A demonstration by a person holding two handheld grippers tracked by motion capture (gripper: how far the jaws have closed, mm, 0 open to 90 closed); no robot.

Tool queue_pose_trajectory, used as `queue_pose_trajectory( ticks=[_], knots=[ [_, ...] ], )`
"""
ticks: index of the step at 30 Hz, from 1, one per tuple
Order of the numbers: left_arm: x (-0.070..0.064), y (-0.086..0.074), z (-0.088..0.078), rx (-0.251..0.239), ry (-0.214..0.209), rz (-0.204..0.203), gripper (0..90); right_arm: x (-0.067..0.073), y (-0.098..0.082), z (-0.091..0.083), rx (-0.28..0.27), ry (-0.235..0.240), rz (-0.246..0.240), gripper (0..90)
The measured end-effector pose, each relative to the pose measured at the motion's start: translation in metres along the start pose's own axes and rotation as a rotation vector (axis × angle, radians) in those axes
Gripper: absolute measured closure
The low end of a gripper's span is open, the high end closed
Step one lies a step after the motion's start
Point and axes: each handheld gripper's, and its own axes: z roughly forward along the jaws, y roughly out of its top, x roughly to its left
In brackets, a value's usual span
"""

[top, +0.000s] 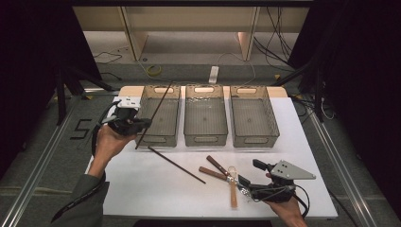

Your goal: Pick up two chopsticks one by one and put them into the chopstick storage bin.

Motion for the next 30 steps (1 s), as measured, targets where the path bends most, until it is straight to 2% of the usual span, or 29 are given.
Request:
queue_pose_trajectory(
  ticks=[4,7,11,25,30],
  knots=[
    [0.011,0.011,0.001,-0.015,0.027,-0.013,85.2,0.001,0.0,0.0,0.001,0.001,-0.001,22.9],
    [0.019,0.017,0.002,-0.027,0.032,-0.035,85.2,0.0,0.0,0.0,0.001,0.0,-0.002,22.9],
    [0.029,0.026,0.007,-0.024,0.054,-0.051,85.2,0.0,0.0,0.0,0.001,0.001,-0.002,22.9],
    [0.046,0.039,0.033,0.011,0.104,-0.054,85.2,0.001,0.0,0.0,-0.001,0.01,-0.003,22.9],
    [0.049,0.038,0.04,0.01,0.106,-0.075,85.1,0.001,0.0,0.0,-0.001,0.012,-0.002,22.9]
  ],
)
